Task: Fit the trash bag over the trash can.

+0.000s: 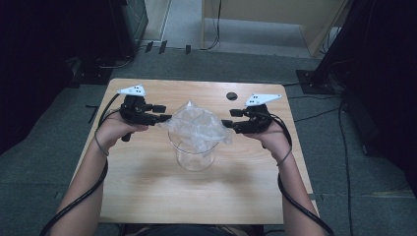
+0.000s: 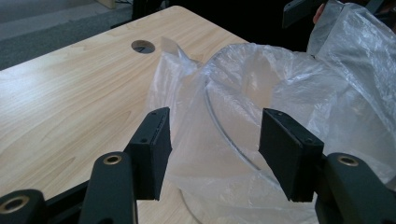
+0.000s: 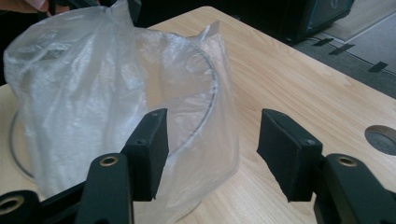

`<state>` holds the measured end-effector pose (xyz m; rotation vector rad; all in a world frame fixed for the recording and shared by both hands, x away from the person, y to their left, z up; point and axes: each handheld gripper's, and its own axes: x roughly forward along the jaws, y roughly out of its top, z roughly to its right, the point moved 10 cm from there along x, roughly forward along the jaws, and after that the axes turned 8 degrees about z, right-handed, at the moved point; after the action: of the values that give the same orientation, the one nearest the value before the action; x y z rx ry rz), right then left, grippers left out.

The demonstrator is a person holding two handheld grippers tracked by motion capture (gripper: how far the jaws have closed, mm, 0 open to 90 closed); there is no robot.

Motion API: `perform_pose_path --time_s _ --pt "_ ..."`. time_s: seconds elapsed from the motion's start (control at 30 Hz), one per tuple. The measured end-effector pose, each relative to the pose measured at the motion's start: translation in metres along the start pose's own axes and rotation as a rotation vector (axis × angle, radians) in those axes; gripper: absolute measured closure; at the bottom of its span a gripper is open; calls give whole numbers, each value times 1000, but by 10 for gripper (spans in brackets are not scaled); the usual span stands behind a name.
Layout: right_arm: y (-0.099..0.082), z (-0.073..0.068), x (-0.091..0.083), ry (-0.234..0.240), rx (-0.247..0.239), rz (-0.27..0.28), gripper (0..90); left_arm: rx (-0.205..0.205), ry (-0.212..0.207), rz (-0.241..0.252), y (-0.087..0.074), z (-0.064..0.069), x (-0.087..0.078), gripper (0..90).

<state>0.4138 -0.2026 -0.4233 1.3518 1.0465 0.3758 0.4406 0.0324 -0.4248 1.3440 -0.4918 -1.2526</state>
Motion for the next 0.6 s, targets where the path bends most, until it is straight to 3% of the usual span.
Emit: perform_pose_path --time_s 0.23,0.6 --pt "-1 -5 -1 11 -9 -8 420 13 -7 3 4 8 -7 425" --pt "1 -21 -1 47 -31 -18 411 33 -61 -35 1 27 -4 425"
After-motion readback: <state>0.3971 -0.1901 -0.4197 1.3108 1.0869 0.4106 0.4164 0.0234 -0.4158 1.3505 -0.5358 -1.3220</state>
